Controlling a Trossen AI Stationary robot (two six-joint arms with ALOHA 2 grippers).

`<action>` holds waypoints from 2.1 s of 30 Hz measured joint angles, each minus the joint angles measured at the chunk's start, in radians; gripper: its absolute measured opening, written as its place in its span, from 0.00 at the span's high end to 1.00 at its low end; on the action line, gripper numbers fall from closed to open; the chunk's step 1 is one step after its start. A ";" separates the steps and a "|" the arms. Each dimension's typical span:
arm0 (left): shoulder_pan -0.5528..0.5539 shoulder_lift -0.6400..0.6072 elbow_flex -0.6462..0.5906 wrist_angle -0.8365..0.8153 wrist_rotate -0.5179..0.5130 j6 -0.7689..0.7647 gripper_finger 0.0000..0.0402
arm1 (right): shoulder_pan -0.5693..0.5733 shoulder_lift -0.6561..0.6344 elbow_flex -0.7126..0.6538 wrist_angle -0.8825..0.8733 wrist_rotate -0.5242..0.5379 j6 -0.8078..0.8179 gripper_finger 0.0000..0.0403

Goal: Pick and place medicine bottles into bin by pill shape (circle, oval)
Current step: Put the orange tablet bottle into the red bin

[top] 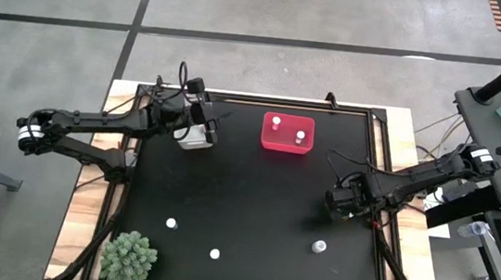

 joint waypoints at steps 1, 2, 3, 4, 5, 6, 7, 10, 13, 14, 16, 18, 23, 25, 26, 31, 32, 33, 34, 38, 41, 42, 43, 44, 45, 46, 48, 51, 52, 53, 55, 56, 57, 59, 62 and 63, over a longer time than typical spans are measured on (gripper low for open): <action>0.000 0.000 0.000 0.000 0.000 0.000 0.58 | 0.000 0.000 0.000 0.001 0.000 0.000 0.67; 0.000 0.000 0.000 0.000 0.000 0.000 0.58 | 0.000 0.000 0.000 0.002 0.000 0.001 0.69; 0.000 0.000 0.000 0.000 0.000 0.000 0.58 | 0.000 0.000 0.000 0.003 0.000 0.001 0.71; 0.000 0.000 0.000 0.000 0.000 0.000 0.58 | 0.000 0.000 0.000 0.004 0.000 0.001 0.72; 0.000 0.000 0.000 0.000 0.000 0.000 0.58 | 0.000 0.000 0.000 0.005 0.000 0.001 0.72; 0.000 0.000 0.000 0.000 0.000 0.000 0.58 | 0.000 0.000 0.000 0.006 0.000 0.001 0.73; 0.000 0.000 0.000 0.000 0.000 0.000 0.58 | 0.000 0.000 0.000 0.006 0.000 0.001 0.73; 0.000 0.000 0.000 0.000 0.000 0.000 0.58 | 0.000 0.000 0.000 0.007 0.000 0.001 0.72; 0.000 0.000 0.000 0.000 0.000 -0.001 0.58 | -0.002 0.000 0.007 0.003 0.000 0.002 0.72; 0.000 0.000 0.000 0.000 0.000 -0.001 0.58 | -0.005 0.000 0.016 0.003 0.000 0.002 0.72; 0.000 0.000 0.000 0.000 0.000 -0.001 0.58 | -0.015 0.000 0.042 -0.003 0.000 0.002 0.72; 0.000 0.000 -0.001 0.000 0.000 -0.002 0.58 | -0.027 0.000 0.071 -0.024 0.001 0.002 0.72; 0.000 0.000 -0.001 -0.001 0.000 -0.002 0.58 | -0.067 0.001 0.155 -0.042 0.004 -0.015 0.72; 0.000 0.000 -0.001 -0.001 0.000 -0.002 0.58 | -0.090 0.002 0.185 -0.037 0.006 -0.036 0.72; 0.000 0.000 -0.001 -0.001 0.000 -0.002 0.58 | -0.104 0.005 0.199 -0.037 0.010 -0.045 0.72; 0.000 0.000 -0.002 -0.002 0.000 -0.002 0.58 | -0.178 0.064 0.285 -0.039 0.057 -0.160 0.72; 0.000 0.000 -0.002 -0.002 0.000 -0.002 0.58 | -0.196 0.083 0.305 -0.041 0.057 -0.191 0.72; 0.000 0.000 -0.003 -0.002 0.000 -0.002 0.58 | -0.214 0.104 0.328 -0.044 0.057 -0.226 0.72; 0.000 0.000 -0.003 -0.001 0.000 -0.002 0.58 | -0.234 0.126 0.352 -0.046 0.058 -0.256 0.72; 0.000 0.000 -0.004 -0.002 0.000 -0.002 0.58 | -0.318 0.214 0.461 -0.091 0.059 -0.398 0.72; 0.000 0.000 -0.004 -0.002 0.000 -0.002 0.58 | -0.386 0.280 0.554 -0.123 0.059 -0.508 0.72; 0.000 0.000 -0.004 -0.002 0.000 -0.002 0.58 | -0.408 0.300 0.585 -0.126 0.059 -0.546 0.72; 0.000 0.000 -0.004 -0.002 0.000 -0.002 0.58 | -0.431 0.320 0.617 -0.126 0.059 -0.581 0.72; 0.000 0.000 -0.004 -0.002 0.000 -0.002 0.58 | -0.451 0.339 0.650 -0.126 0.058 -0.618 0.72; 0.000 0.000 -0.004 -0.002 0.000 -0.002 0.58 | -0.473 0.356 0.681 -0.126 0.059 -0.651 0.72; 0.000 0.000 -0.005 -0.002 0.000 -0.002 0.58 | -0.494 0.377 0.713 -0.133 0.059 -0.687 0.72; 0.000 0.000 -0.005 -0.002 0.000 -0.002 0.58 | -0.531 0.416 0.774 -0.145 0.059 -0.752 0.72; 0.000 0.000 -0.005 -0.002 0.000 -0.001 0.58 | -0.581 0.473 0.853 -0.155 0.057 -0.839 0.72; 0.000 0.000 -0.005 -0.002 0.000 -0.001 0.58 | -0.597 0.492 0.880 -0.159 0.056 -0.866 0.72; 0.000 0.000 -0.005 -0.002 0.000 -0.001 0.58 | -0.612 0.512 0.907 -0.169 0.056 -0.893 0.72; 0.000 0.000 -0.005 -0.002 0.000 -0.001 0.58 | -0.641 0.553 0.956 -0.198 0.055 -0.950 0.72; 0.000 0.000 -0.005 -0.002 0.000 -0.001 0.58 | -0.655 0.572 0.978 -0.207 0.055 -0.978 0.72; 0.000 0.000 -0.005 -0.002 0.000 -0.001 0.58 | -0.667 0.591 1.000 -0.218 0.055 -1.001 0.72; 0.000 0.000 -0.005 -0.002 0.000 -0.001 0.58 | -0.689 0.627 1.040 -0.232 0.056 -1.038 0.72; 0.000 0.000 -0.005 -0.002 0.000 -0.001 0.58 | -0.719 0.670 1.094 -0.248 0.054 -1.090 0.72; 0.000 0.000 -0.005 -0.002 0.000 -0.001 0.58 | -0.730 0.683 1.108 -0.250 0.054 -1.108 0.72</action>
